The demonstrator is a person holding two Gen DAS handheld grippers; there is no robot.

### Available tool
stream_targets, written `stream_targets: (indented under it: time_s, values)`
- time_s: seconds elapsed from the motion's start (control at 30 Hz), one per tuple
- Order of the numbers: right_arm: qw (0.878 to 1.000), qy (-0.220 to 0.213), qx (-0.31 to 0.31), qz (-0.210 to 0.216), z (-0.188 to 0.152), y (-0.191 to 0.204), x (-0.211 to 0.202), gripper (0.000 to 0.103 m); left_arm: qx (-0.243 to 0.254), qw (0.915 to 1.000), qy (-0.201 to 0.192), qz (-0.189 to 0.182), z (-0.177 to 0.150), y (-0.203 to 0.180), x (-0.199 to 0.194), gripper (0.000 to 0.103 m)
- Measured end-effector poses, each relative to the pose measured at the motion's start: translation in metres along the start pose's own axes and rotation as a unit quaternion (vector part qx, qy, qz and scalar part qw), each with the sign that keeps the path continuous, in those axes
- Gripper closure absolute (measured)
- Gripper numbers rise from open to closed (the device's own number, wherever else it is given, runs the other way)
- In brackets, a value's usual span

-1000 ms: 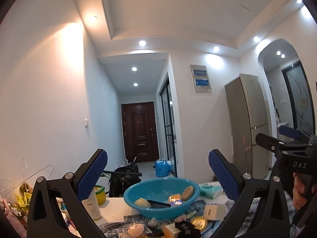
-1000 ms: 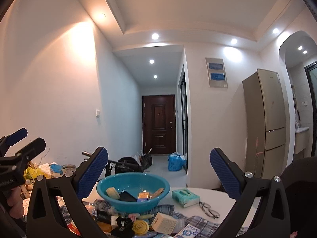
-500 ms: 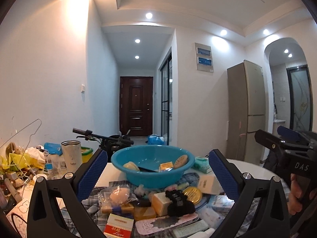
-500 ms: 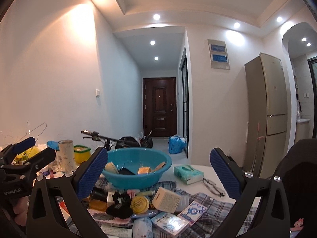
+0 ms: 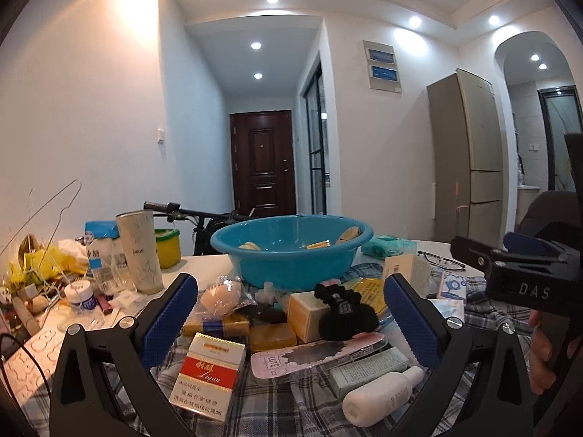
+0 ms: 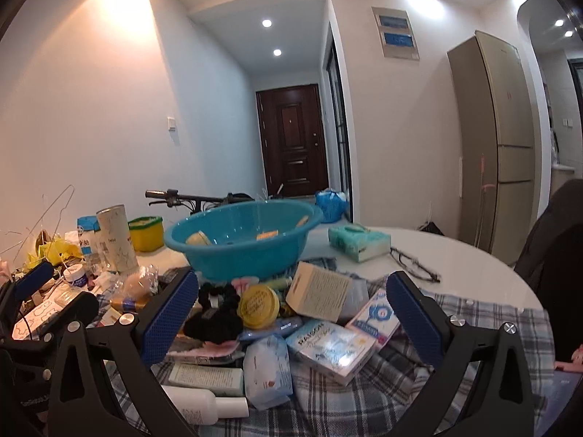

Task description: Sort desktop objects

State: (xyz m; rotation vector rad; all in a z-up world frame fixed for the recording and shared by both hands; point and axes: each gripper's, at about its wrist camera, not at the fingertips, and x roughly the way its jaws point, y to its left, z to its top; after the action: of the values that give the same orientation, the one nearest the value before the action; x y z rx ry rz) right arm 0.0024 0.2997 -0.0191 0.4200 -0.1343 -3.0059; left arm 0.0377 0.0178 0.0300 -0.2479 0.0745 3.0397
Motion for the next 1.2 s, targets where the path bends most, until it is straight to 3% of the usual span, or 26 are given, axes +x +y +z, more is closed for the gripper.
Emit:
stream_targets:
  time_s: [0.2,0.3,0.5,0.6,0.8,0.97,1.2]
  values:
    - [0.999,-0.018,-0.023,-0.027,-0.017,0.004,-0.002,0.000,-0.031,0.9994,0.016,-0.005,-0.013,0.014,0.010,0.000]
    - [0.999,-0.018,-0.019,-0.018,-0.021,0.004,0.001,0.000,-0.035,0.9986,0.040,-0.004,-0.015,0.019,0.018,0.000]
    - [1.000,-0.014,-0.021,-0.013,-0.023,0.005,0.006,0.000,-0.049,0.9974,0.051,-0.010,-0.019,0.025,0.023,0.000]
    - [0.998,0.008,-0.030,-0.052,-0.024,0.008,0.016,0.000,-0.049,0.9967,0.064,-0.010,-0.020,0.025,0.029,0.000]
    - [0.998,0.011,-0.038,-0.050,-0.025,0.009,0.017,0.000,-0.038,0.9972,0.064,-0.010,-0.020,0.021,0.030,0.000]
    - [0.998,0.011,-0.031,-0.054,-0.025,0.007,0.017,0.000,-0.046,0.9967,0.062,0.026,-0.021,0.024,0.030,0.000]
    - [0.998,0.012,-0.030,-0.054,-0.025,0.008,0.018,0.000,-0.039,0.9969,0.063,0.028,-0.021,0.023,0.029,0.000]
